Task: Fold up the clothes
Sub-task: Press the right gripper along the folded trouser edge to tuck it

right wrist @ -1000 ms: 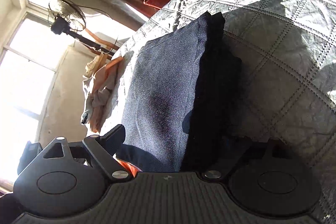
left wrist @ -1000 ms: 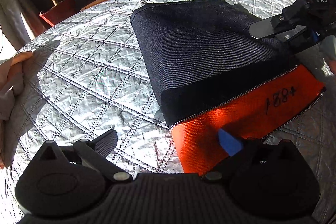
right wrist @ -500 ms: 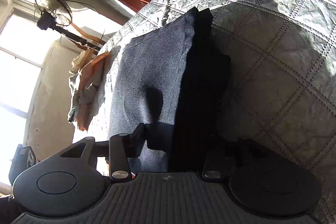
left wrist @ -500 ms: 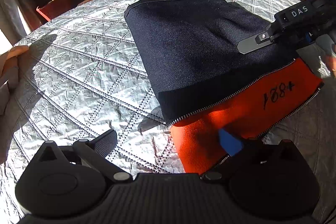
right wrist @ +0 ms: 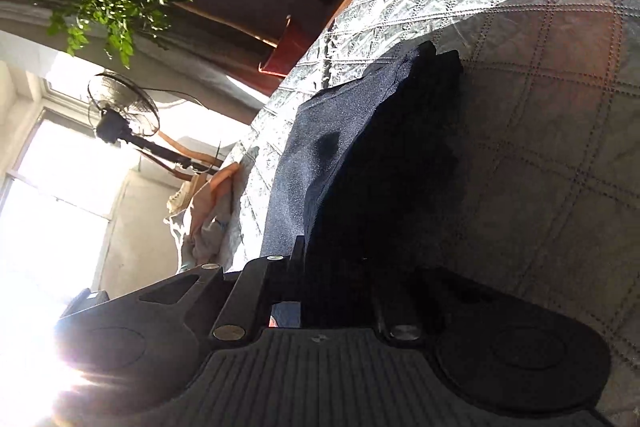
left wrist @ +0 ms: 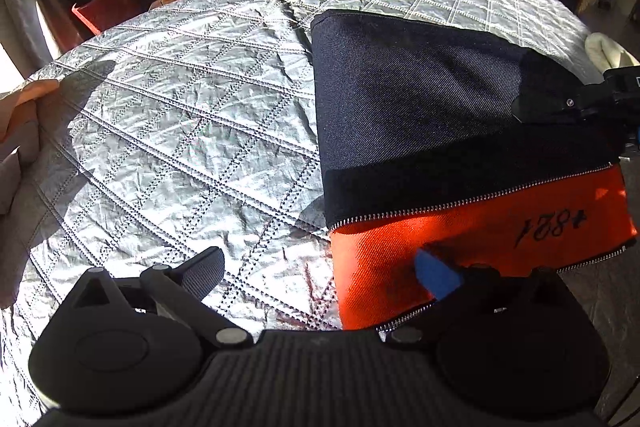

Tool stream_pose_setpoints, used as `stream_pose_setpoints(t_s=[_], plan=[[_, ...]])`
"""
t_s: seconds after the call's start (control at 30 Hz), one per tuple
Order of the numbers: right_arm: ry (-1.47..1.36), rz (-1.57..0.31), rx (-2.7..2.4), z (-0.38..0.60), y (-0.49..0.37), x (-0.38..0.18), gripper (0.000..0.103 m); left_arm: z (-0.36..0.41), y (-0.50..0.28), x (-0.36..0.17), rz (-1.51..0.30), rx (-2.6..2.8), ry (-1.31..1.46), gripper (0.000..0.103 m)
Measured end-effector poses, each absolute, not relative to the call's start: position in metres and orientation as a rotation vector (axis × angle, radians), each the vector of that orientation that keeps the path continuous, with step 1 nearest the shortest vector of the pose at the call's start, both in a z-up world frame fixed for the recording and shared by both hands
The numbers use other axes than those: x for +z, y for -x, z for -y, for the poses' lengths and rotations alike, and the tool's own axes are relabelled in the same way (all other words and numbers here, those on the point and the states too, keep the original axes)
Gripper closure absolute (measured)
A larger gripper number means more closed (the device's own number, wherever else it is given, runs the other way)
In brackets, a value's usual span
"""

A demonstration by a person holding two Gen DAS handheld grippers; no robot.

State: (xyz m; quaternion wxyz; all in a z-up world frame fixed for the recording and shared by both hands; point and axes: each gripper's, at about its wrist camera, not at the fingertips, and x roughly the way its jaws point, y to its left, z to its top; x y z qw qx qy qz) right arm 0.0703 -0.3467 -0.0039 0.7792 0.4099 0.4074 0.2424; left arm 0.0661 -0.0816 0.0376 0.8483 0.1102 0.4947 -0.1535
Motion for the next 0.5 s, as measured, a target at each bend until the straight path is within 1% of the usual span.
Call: stream_pose_setpoints(t_s=[0.17,0.27,0.5], plan=[[-0.811,-0.865,0.505,0.361,-0.065,0.024,0.093,0.084,-0.066,0.044,-1.019,-0.339,-0.213,0.001],[-0.774,-0.847,0.483,0.376,-0.06,0.042,0.093,0.087,-0.066,0.045,-1.016,-0.334,-0.215,0.005],[-0.671,-0.83,0.412,0.424,-0.056,0.09,0.093,0.092,-0.067,0.041,-1.028,-0.327,-0.213,0.007]])
